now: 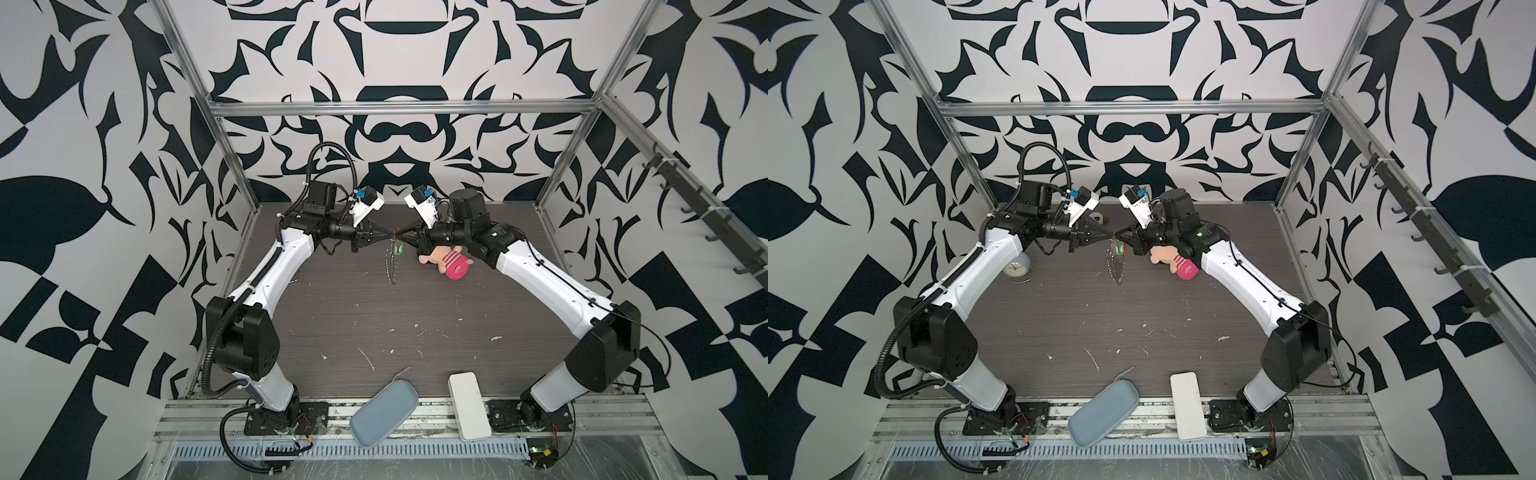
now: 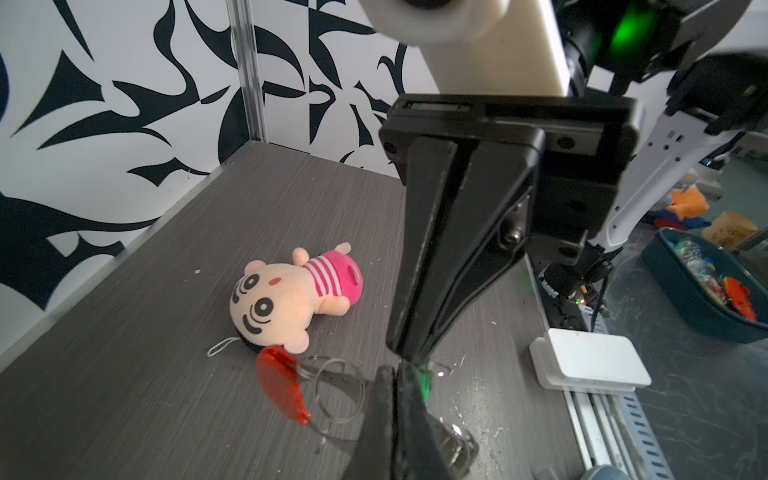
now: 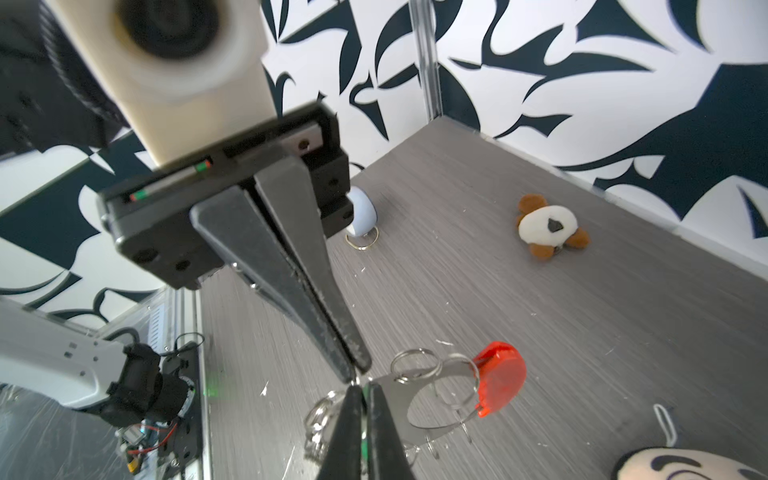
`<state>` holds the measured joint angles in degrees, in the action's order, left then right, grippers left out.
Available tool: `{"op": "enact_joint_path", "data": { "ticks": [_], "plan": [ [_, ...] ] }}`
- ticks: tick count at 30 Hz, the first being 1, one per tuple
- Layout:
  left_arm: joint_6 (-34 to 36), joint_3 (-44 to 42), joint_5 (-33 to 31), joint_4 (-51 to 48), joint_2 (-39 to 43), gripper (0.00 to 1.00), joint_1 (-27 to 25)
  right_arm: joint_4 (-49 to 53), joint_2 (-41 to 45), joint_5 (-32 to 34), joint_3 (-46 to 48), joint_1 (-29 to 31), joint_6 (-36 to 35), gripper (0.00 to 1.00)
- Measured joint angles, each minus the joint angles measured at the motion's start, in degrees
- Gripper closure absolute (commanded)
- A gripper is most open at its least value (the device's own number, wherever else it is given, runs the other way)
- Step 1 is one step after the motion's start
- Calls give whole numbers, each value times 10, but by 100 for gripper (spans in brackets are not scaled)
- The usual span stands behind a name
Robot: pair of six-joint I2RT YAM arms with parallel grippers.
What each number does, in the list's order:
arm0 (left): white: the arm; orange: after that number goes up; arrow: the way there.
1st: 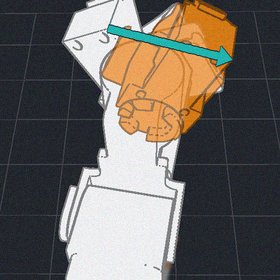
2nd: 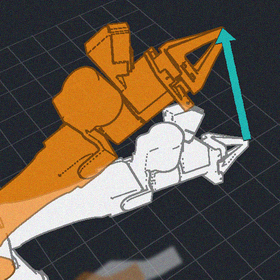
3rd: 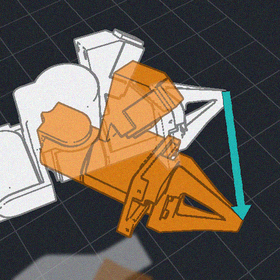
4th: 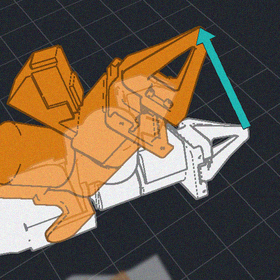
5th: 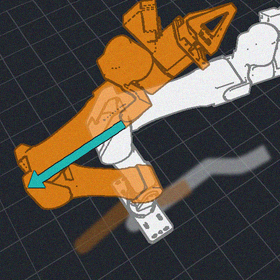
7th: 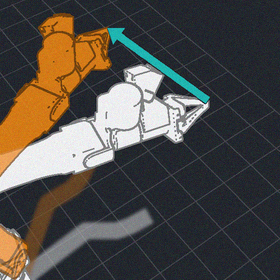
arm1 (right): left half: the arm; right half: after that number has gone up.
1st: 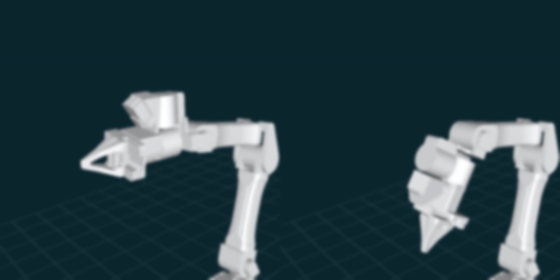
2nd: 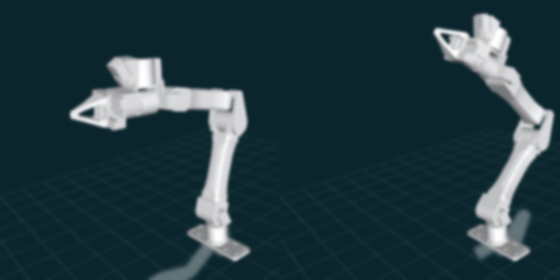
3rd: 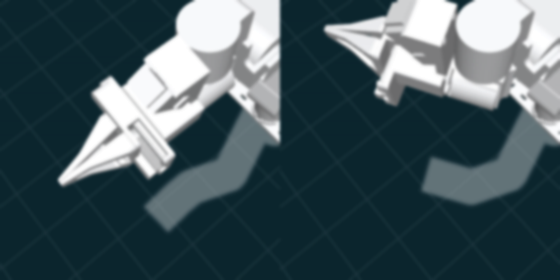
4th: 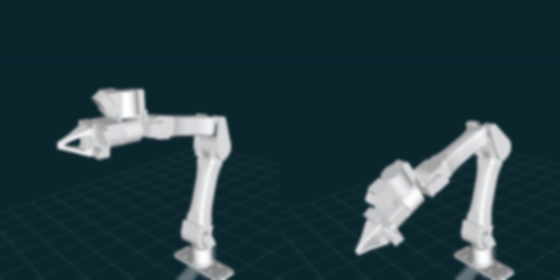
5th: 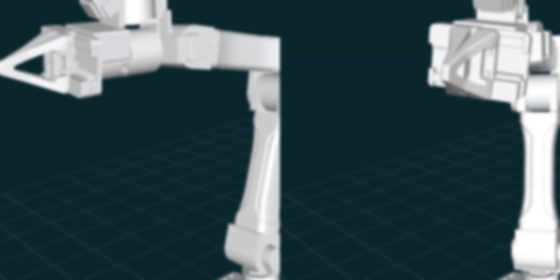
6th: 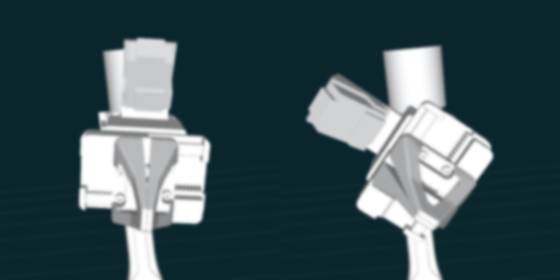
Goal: Put the keys on the keyring
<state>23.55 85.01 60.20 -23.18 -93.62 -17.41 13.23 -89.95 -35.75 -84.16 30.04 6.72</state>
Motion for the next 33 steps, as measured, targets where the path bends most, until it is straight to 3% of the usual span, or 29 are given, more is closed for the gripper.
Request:
{"op": "enact_joint_path", "data": {
  "ticks": [4, 11, 16, 19, 23, 26, 33],
  "plan": [
    [-123, -87, -14, 157, 36, 100, 6, -92, 27, -19, 52, -23, 71, 62],
    [-342, -164, -52, 439, 57, 100, 7, -196, 5, -67, 70, -26, 144, 61],
    [-432, -179, -75, 551, 59, 100, 2, -226, -21, -91, 59, -20, 167, 62],
    [-487, -192, -84, 621, 59, 100, 0, -237, -30, -100, 49, -18, 176, 72],
    [-538, -198, -93, 685, 56, 100, 0, -251, -30, -111, 39, -17, 179, 94],
    [-558, -198, -96, 711, 53, 100, 2, -252, -30, -110, 35, -17, 183, 100],
    [-609, -198, -99, 764, 39, 100, 2, -257, -30, -113, 33, -14, 186, 100]
  ]
}}
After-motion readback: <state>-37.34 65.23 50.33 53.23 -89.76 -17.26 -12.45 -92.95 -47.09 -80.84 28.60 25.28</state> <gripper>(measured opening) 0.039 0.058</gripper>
